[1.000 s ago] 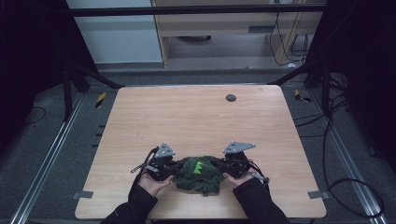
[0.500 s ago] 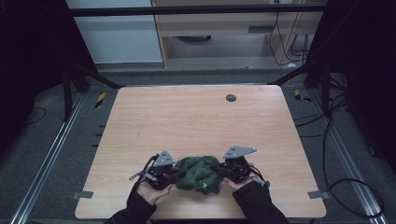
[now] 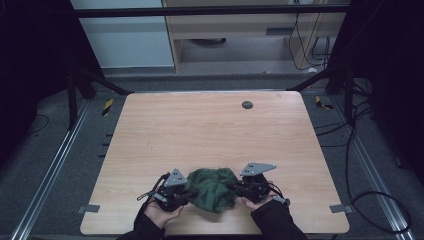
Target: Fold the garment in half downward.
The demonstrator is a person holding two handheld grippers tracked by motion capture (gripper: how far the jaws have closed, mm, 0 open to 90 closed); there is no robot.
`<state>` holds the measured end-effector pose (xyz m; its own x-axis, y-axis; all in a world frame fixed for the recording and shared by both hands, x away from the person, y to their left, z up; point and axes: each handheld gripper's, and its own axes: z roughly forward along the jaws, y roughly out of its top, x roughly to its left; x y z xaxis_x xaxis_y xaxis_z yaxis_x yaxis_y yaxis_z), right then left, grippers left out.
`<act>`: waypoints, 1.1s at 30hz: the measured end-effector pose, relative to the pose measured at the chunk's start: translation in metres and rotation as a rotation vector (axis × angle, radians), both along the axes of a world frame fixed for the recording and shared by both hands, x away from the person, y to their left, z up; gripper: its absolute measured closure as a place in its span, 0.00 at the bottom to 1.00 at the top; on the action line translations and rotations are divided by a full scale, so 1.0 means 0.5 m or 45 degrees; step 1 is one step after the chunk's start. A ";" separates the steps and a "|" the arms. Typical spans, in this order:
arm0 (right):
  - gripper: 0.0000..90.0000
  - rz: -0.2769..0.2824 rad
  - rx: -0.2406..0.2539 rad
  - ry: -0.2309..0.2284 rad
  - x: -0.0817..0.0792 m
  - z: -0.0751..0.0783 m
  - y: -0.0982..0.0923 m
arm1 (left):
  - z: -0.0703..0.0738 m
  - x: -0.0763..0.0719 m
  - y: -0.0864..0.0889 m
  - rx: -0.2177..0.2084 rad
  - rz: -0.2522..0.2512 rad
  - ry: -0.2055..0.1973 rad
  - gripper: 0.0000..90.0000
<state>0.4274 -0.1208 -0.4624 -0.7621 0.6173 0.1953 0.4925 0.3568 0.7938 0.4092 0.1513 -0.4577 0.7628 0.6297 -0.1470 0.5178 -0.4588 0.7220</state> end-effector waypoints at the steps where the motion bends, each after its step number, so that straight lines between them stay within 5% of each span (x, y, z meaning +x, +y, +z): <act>1: 1.00 0.001 -0.001 0.001 -0.001 -0.002 0.001 | -0.002 -0.001 -0.001 0.002 -0.001 0.005 1.00; 11: 1.00 0.015 -0.039 0.027 -0.003 -0.021 0.008 | -0.018 -0.006 -0.013 0.057 -0.005 0.004 1.00; 20: 0.98 0.007 -0.040 0.036 0.000 -0.029 0.007 | -0.015 -0.005 -0.010 0.042 0.011 -0.005 0.98; 26: 0.90 -0.038 0.008 -0.013 0.003 -0.012 -0.006 | 0.011 0.006 0.020 -0.026 0.082 -0.055 0.91; 33: 0.73 -0.164 0.040 -0.062 0.014 0.004 -0.044 | 0.021 0.025 0.062 -0.045 0.208 -0.095 0.76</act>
<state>0.4346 -0.1428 -0.4606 -0.6861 0.7047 0.1808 0.4934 0.2680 0.8275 0.4218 0.1823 -0.4472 0.6606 0.7413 -0.1184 0.5278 -0.3466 0.7754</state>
